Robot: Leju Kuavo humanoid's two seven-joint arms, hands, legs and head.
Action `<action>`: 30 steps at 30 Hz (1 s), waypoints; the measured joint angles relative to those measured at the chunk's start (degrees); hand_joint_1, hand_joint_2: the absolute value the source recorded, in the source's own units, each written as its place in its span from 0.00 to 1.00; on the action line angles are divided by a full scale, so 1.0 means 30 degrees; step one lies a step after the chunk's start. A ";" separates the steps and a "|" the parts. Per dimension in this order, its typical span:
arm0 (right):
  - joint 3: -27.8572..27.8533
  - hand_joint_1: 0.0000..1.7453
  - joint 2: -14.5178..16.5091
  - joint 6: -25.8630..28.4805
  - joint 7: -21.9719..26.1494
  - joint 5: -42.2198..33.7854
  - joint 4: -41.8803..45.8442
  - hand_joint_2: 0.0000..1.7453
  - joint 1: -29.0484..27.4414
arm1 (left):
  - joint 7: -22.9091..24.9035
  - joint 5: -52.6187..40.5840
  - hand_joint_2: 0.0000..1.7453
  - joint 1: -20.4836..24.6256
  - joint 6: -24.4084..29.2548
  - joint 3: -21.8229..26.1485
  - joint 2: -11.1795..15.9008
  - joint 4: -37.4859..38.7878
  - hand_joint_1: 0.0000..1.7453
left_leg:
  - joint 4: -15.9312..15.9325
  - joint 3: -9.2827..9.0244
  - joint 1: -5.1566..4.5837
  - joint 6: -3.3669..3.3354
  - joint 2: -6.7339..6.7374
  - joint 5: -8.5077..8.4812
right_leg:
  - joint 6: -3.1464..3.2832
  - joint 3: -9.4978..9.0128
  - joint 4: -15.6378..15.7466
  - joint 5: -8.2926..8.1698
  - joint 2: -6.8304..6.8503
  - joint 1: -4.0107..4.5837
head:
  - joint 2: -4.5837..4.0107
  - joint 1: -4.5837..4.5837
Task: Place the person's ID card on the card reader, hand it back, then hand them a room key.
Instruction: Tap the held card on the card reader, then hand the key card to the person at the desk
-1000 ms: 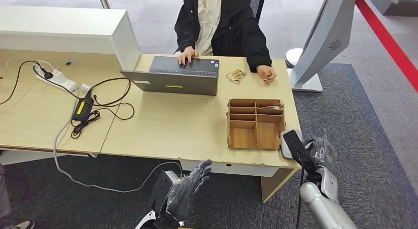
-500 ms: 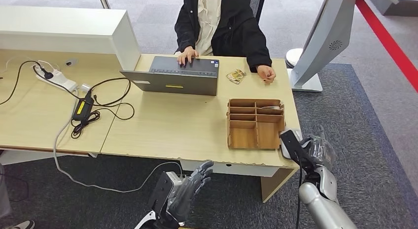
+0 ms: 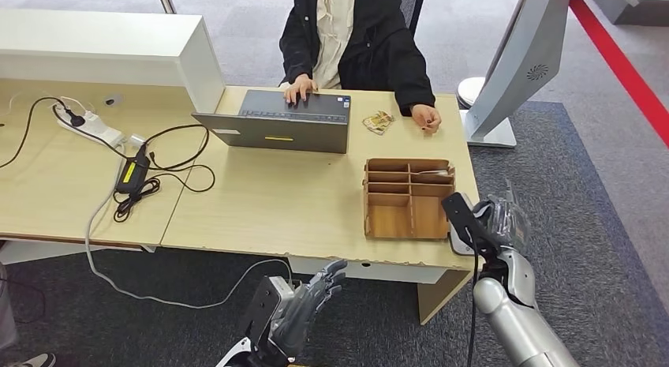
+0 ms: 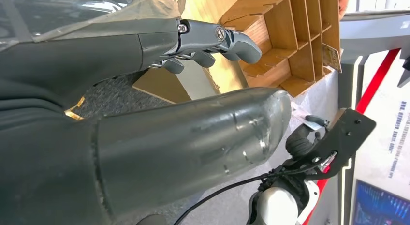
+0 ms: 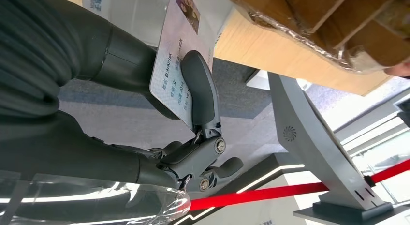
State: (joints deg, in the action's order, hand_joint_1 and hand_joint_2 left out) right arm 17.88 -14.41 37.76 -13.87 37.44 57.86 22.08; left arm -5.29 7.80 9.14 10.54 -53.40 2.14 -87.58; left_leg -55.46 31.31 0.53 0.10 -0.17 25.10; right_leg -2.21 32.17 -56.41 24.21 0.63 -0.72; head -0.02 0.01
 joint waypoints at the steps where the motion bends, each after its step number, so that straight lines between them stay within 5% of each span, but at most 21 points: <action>1: 0.0022 1.00 0.0002 0.0025 0.0153 -0.0018 0.0140 1.00 0.0074 | 0.0000 -0.0031 0.00 0.0004 0.0002 0.0000 0.0000 0.0000 0.00 | 0.0000 0.0003 0.0000 0.0000 0.0000 0.0000 | 0.0000 0.0001 -0.0001 0.0000 0.0000 0.0000 | 0.0000 0.0000; 17: 0.1764 1.00 0.0455 -0.1702 -0.0033 0.4024 0.4621 1.00 0.3741 | -0.0412 0.0528 0.00 0.0667 -0.0583 -0.0337 -0.0051 0.0155 0.00 | -0.0001 -0.0002 0.0001 -0.0002 0.0002 -0.0008 | 0.0001 0.0002 -0.0014 -0.0004 0.0000 0.0000 | 0.0000 0.0000; 30: 0.4646 1.00 0.2442 -0.4526 0.1204 0.4570 0.0174 1.00 0.8581 | -0.1000 0.1253 0.00 0.1643 -0.1069 -0.1204 -0.0674 0.0845 0.00 | -0.0001 0.0013 0.0004 0.0001 -0.0013 -0.0012 | 0.0000 0.0008 -0.0020 -0.0005 0.0004 0.0004 | 0.0000 0.0000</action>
State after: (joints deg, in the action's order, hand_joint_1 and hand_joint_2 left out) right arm 31.82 -7.09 24.18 -10.26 51.15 58.38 47.82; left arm -8.29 11.56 14.07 7.33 -57.01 0.12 -85.05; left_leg -55.47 31.34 0.54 0.10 -0.20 25.06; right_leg -2.22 32.20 -56.47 24.20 0.65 -0.71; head -0.02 0.01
